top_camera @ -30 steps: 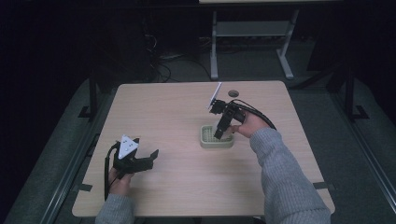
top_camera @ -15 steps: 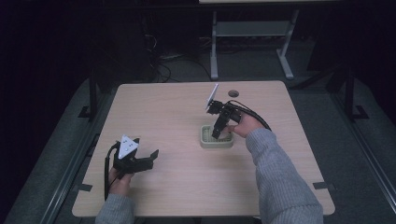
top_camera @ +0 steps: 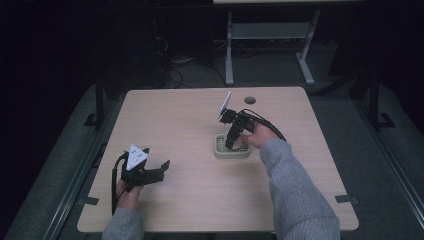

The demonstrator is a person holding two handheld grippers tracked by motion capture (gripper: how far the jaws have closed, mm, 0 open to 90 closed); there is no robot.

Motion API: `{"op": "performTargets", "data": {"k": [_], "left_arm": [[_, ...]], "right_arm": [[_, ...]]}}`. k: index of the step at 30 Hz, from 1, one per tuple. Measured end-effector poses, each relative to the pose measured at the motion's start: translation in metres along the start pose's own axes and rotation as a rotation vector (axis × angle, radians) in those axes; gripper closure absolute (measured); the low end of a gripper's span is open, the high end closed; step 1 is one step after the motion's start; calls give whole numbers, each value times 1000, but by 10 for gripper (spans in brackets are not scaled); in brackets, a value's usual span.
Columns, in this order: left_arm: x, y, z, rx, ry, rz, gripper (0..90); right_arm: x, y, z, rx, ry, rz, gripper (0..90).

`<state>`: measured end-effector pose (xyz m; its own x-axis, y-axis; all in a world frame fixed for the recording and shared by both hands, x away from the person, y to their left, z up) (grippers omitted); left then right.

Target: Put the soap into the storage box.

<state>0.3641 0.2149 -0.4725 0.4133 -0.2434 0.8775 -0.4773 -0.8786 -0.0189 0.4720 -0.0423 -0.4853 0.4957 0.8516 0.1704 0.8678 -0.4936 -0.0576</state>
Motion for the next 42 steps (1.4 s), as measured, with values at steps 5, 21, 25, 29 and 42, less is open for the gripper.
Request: {"op": "performTargets", "data": {"k": [5, 21, 25, 29, 42], "left_arm": [[0, 0, 0, 0, 1, -1, 148], [0, 0, 0, -1, -1, -1, 148], [0, 0, 0, -1, -1, -1, 148], [0, 0, 0, -2, 0, -5, 148], [0, 0, 0, -1, 2, -6, 148]], "right_arm": [[1, 1, 4, 4, -1, 4, 234], [2, 4, 12, -1, -8, 19, 234], [2, 4, 15, 1, -13, 20, 234], [2, 5, 16, 3, -10, 26, 233], [2, 5, 18, 1, -11, 30, 233]]}}
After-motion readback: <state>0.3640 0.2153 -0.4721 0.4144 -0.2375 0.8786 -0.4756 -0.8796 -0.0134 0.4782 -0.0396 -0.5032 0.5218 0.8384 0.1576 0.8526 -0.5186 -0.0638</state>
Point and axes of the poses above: each handheld gripper's, and its own axes: z roughly forward along the jaws, x roughly out of its top, y roughly to its right, the point moved 9 cm from there along z, roughly forward along the jaws, and after that the axes turned 4 degrees about -z, right-handed, at the moved point
